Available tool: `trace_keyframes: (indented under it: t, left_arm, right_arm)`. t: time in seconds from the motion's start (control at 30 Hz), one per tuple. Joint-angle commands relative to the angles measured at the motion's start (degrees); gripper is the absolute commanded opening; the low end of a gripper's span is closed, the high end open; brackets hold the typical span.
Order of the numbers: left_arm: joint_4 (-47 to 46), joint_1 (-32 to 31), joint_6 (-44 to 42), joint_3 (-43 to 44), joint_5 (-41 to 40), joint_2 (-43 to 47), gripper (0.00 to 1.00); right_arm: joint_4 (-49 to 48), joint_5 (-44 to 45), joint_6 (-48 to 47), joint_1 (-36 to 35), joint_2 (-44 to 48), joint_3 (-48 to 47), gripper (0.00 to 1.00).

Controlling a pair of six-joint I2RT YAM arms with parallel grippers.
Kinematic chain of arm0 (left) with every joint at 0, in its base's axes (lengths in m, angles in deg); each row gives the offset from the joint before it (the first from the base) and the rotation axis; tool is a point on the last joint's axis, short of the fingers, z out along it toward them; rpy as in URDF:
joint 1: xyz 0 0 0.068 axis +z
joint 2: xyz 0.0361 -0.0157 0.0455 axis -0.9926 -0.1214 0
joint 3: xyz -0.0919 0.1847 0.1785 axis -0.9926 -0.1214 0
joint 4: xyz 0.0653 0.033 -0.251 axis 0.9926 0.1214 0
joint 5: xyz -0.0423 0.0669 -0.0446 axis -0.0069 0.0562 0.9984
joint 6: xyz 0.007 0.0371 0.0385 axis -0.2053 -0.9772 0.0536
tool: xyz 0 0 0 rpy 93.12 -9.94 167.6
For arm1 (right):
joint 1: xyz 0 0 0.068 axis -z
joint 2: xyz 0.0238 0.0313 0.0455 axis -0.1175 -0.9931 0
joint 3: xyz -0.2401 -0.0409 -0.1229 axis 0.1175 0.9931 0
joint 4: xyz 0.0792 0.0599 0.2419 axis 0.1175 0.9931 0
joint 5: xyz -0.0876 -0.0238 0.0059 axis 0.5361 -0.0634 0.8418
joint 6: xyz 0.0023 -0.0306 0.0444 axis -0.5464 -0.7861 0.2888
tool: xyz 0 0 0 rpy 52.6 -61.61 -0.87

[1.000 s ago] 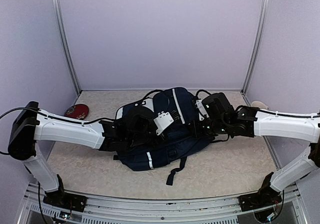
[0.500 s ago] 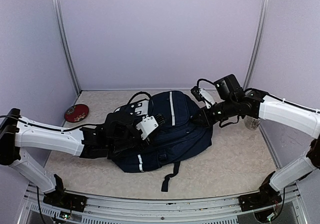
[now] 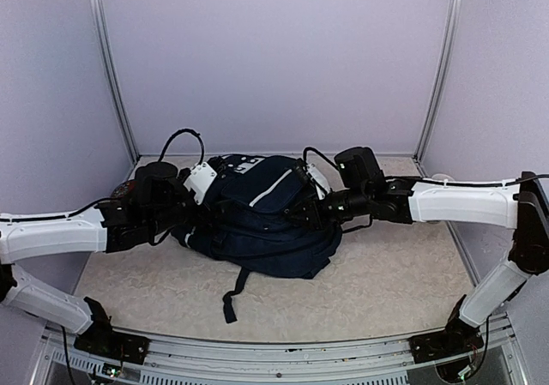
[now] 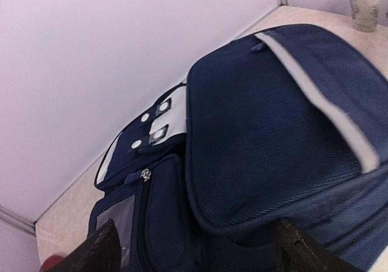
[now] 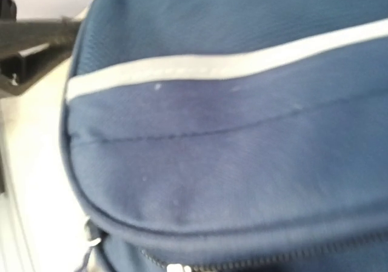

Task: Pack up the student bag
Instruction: Zip the upper front pocket of the student bag.

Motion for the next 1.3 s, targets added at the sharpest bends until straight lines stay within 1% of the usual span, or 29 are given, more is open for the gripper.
trace_keyframes:
  t: [0.0, 0.03, 0.07, 0.1, 0.13, 0.17, 0.2, 0.27, 0.33, 0.43, 0.5, 0.57, 0.63, 0.7, 0.87, 0.9, 1.07, 1.2, 1.27]
  left_arm:
    - [-1.4, -5.1, -6.5, -6.3, 18.7, 9.7, 0.73]
    - [0.1, -6.0, -8.5, -7.4, 25.4, 10.7, 0.66]
    - [2.1, -6.6, -9.5, -7.2, 30.6, 10.9, 0.64]
    - [3.0, -7.3, -9.1, -6.5, 32.1, 10.3, 0.63]
    - [3.2, -8.0, -8.1, -5.6, 31.2, 9.6, 0.63]
    - [2.8, -8.7, -7.9, -4.9, 28.3, 8.7, 0.63]
    - [1.3, -9.7, -8.6, -4.5, 23.4, 7.6, 0.64]
    - [-3.1, -12.0, -13.4, -4.1, 11.5, 5.1, 0.62]
    - [-5.2, -13.0, -17.9, -2.0, 4.0, 1.8, 0.6]
    - [-2.7, -13.3, -19.0, 4.3, 1.6, -4.9, 0.6]
    - [-0.5, -13.7, -18.5, 8.1, -2.3, -9.3, 0.58]
    - [-0.4, -13.9, -19.0, 9.9, -7.0, -12.5, 0.51]
    - [-1.4, -14.0, -20.1, 10.5, -9.6, -14.5, 0.39]
    - [-1.6, -14.3, -21.2, 10.5, -10.3, -15.6, 0.26]
    - [-0.8, -15.7, -23.3, 7.9, -9.3, -15.5, 0.02]
    - [-0.1, -15.7, -23.1, 7.6, -9.0, -15.3, 0.0]
    - [3.1, -15.4, -21.1, 6.4, -10.0, -12.6, 0.0]
    - [5.4, -15.5, -20.3, 3.4, -8.6, -6.9, 0.0]
    - [8.0, -15.7, -19.1, 2.2, -7.6, -4.1, 0.0]
  right_arm:
    - [-6.7, -6.8, 4.5, -1.7, -2.6, -0.2, 0.0]
    - [-6.4, -7.1, 4.3, -1.7, -2.8, -0.4, 0.0]
    - [-5.4, -6.6, 3.8, -1.7, -2.8, -0.7, 0.0]
    - [-4.2, -5.5, 3.3, -1.7, -2.7, -1.0, 0.0]
    - [-3.0, -4.4, 2.8, -1.6, -2.4, -1.1, 0.0]
    - [-2.2, -3.6, 2.4, -1.7, -2.1, -1.1, 0.0]
    - [-1.7, -3.2, 2.4, -1.7, -1.8, -1.0, 0.0]
    - [-1.8, -3.4, 2.6, -1.7, -1.2, -0.8, 0.0]
    - [-1.6, -3.6, 2.9, -1.7, -0.9, -0.9, 0.0]
    - [-1.1, -2.7, 3.2, -1.7, -0.8, -1.3, 0.0]
    - [-1.1, -2.3, 3.5, -1.7, -0.7, -1.2, 0.0]
    - [-1.2, -2.5, 3.8, -1.7, -0.7, -1.2, 0.0]
    - [-0.7, -2.2, 3.8, -1.7, -0.6, -1.4, 0.0]
    - [0.8, -1.1, 3.2, -1.7, -0.3, -1.9, 0.0]
    - [7.2, 4.5, 0.9, -0.4, 1.5, -4.2, 0.0]
    - [8.5, 5.3, 0.5, 0.2, 2.1, -4.4, 0.0]
    - [13.4, 6.8, -2.4, 5.6, 4.7, -5.2, 0.0]
    - [16.7, 8.6, -6.6, 9.3, 5.4, -7.4, 0.0]
    - [18.1, 9.9, -9.3, 11.5, 4.5, -9.2, 0.0]
